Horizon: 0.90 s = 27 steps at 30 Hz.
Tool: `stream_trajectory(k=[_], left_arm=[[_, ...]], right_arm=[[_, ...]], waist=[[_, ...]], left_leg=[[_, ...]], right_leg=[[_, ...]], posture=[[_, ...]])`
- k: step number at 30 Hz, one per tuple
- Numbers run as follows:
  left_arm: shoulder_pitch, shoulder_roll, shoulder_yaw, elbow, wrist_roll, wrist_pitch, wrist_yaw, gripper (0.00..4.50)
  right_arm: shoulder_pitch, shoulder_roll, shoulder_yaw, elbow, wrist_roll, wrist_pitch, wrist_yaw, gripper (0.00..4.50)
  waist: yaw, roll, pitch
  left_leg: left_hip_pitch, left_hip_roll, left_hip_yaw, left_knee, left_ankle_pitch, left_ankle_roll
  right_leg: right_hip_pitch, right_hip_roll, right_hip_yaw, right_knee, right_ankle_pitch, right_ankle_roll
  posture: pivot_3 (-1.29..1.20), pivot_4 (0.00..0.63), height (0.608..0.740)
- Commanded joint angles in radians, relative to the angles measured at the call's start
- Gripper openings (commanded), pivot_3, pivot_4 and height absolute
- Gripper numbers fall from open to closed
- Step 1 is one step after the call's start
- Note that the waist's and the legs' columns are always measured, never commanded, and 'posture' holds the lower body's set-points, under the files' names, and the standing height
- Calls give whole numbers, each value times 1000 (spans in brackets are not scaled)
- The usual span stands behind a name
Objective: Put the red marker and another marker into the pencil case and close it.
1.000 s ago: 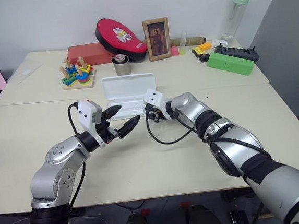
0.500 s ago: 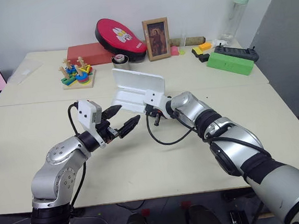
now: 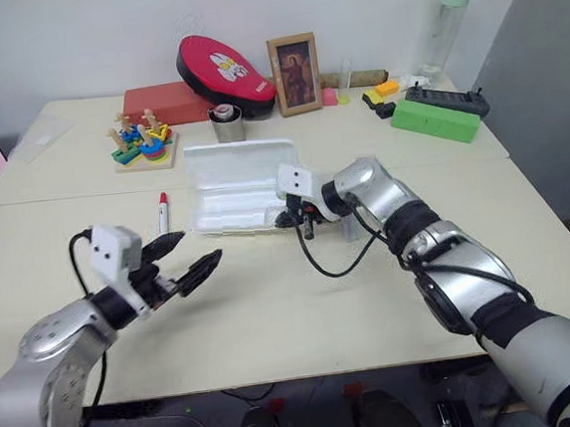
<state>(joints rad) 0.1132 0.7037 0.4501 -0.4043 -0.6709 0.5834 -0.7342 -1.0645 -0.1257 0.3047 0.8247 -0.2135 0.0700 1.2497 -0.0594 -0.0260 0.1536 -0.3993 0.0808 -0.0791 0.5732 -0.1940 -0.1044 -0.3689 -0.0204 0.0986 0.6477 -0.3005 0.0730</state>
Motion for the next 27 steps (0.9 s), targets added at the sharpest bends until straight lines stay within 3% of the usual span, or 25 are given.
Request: stream_trajectory(k=[1, 6, 14, 27], left_arm=[[49, 37, 71, -61, -34, 6, -36, 4500], [89, 59, 89, -94, -56, 12, -63, 4500], [102, 87, 93, -100, -53, 18, -88, 4500], [34, 102, 47, -75, -47, 27, -97, 4500]], right_arm=[[118, -44, 56, -319, 34, 122, 89, 45], [217, -81, 101, -529, 50, 252, 98, 45], [276, -136, 126, -692, 87, 400, 74, 45], [341, -163, 172, -807, 136, 519, -5, 45]], waist=[[6, 1, 1], [8, 2, 2], [9, 0, 1], [6, 0, 0]], left_leg=[[0, 0, 0, 1, 0, 0], [1, 0, 0, 1, 0, 0], [1, 1, 0, 2, 0, 0], [1, 1, 0, 1, 0, 0]], right_leg=[[0, 0, 0, 0, 0, 0], [0, 0, 0, 1, 0, 1], [-1, 0, 0, 0, 0, 1], [-1, 0, 0, 0, 0, 0]], posture=[[0, 150, 740], [0, 150, 740], [0, 150, 740], [0, 150, 740]])
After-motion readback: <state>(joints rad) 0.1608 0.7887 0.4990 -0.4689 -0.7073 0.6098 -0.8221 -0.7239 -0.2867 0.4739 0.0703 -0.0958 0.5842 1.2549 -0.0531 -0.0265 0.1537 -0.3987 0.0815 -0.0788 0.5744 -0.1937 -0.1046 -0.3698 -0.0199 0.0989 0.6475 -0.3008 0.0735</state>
